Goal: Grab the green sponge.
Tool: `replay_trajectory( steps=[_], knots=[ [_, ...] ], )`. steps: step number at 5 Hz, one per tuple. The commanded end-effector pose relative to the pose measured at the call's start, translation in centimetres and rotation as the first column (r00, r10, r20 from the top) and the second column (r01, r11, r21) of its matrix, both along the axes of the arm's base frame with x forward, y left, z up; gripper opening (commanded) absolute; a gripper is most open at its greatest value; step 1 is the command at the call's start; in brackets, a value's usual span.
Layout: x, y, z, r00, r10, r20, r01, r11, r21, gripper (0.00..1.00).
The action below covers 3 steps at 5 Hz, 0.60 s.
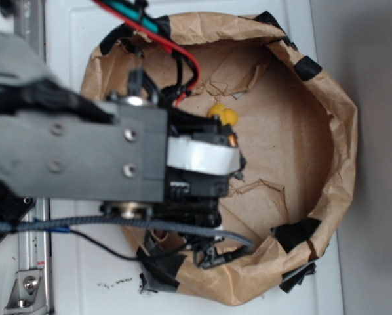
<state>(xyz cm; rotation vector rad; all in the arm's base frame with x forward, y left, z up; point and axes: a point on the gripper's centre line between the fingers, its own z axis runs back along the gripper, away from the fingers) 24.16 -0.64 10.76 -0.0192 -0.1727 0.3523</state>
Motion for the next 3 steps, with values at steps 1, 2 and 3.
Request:
replay_trajectory(
  steps=[1, 2, 3],
  knots=[
    [2.1, 2.6, -3.7, 0.995, 0.057, -0.082, -0.056, 0.998, 0.011, 1.0],
    [3.3, 2.6, -4.2, 0.98, -0.051, -0.191, 0.063, 0.996, 0.058, 1.0],
    [2.6, 3.8, -3.5, 0.974, -0.06, -0.219, 0.069, 0.997, 0.035, 1.0]
  ],
)
